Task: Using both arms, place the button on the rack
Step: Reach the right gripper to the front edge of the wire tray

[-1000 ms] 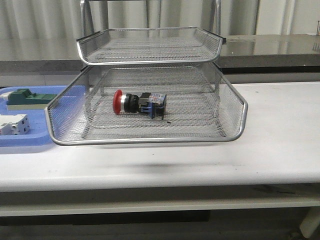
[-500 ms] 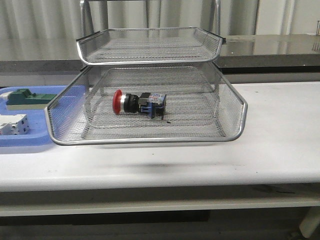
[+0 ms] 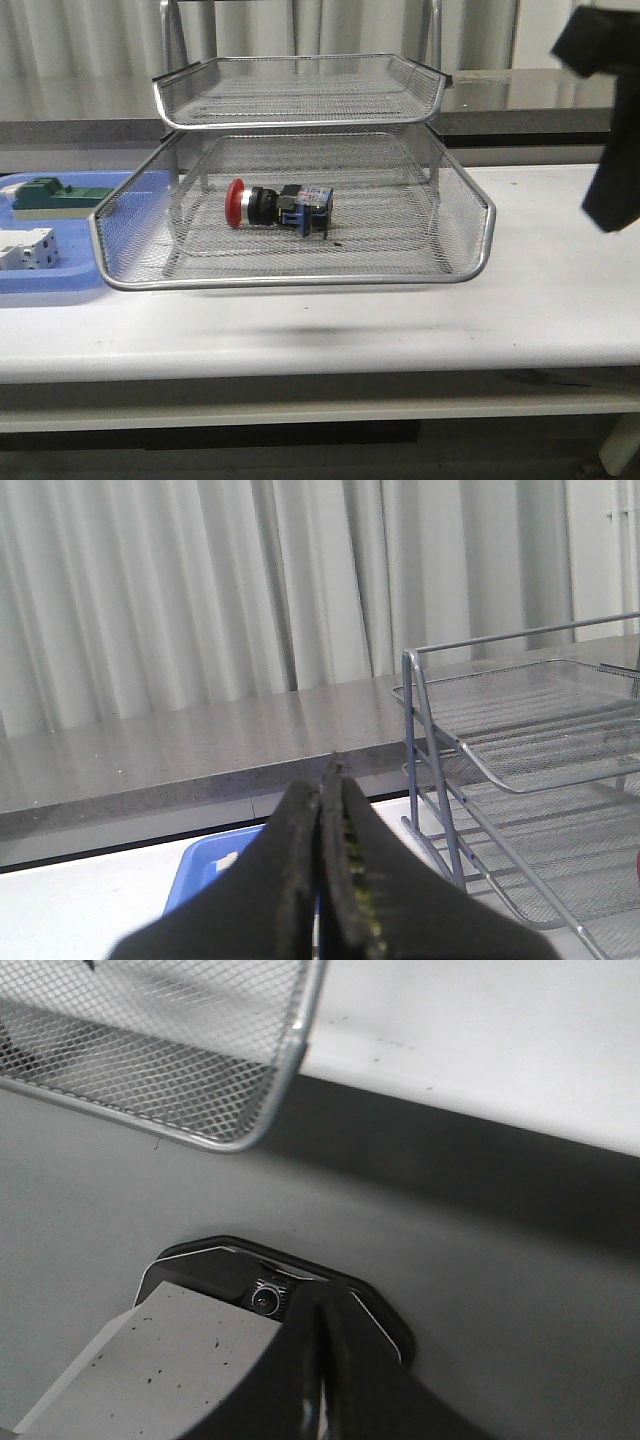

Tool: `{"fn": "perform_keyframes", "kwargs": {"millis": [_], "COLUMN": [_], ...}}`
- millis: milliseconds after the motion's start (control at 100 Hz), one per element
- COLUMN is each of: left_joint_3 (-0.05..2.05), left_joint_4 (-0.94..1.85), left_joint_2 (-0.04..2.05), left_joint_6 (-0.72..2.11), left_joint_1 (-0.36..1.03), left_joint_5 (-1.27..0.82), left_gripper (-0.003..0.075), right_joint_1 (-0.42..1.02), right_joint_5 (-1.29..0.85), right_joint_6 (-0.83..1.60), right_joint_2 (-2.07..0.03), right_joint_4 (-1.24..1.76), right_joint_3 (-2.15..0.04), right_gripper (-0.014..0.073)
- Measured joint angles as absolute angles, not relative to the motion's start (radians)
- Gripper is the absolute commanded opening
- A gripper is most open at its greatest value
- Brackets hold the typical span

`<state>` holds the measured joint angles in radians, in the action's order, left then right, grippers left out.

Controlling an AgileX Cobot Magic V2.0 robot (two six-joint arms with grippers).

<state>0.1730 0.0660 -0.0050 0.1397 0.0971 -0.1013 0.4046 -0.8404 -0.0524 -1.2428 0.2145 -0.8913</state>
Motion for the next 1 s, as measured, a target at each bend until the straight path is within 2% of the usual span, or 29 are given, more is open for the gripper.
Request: {"fn": "perform_keyframes", "kwargs": {"millis": [610,1000], "left_joint_3": [0.173,0.173], "left_joint_4": [0.066,0.066], "left_joint_2": [-0.005,-0.005], "left_joint_6": [0.14,0.14], "left_joint_1": [0.097,0.097], "left_joint_5": [-0.101,-0.101], "left_gripper": [-0.002,-0.002], "right_joint_1": [0.692,0.724], "right_joint_5": [-0.589,-0.455], "right_joint_6": [-0.052,-0.052], "right_joint_2": [-1.563,-1.628], "right_joint_4": [0.325,0.332], "right_joint_3": [-0.893,-0.893], "right_gripper": [-0.0067,-0.0067]}}
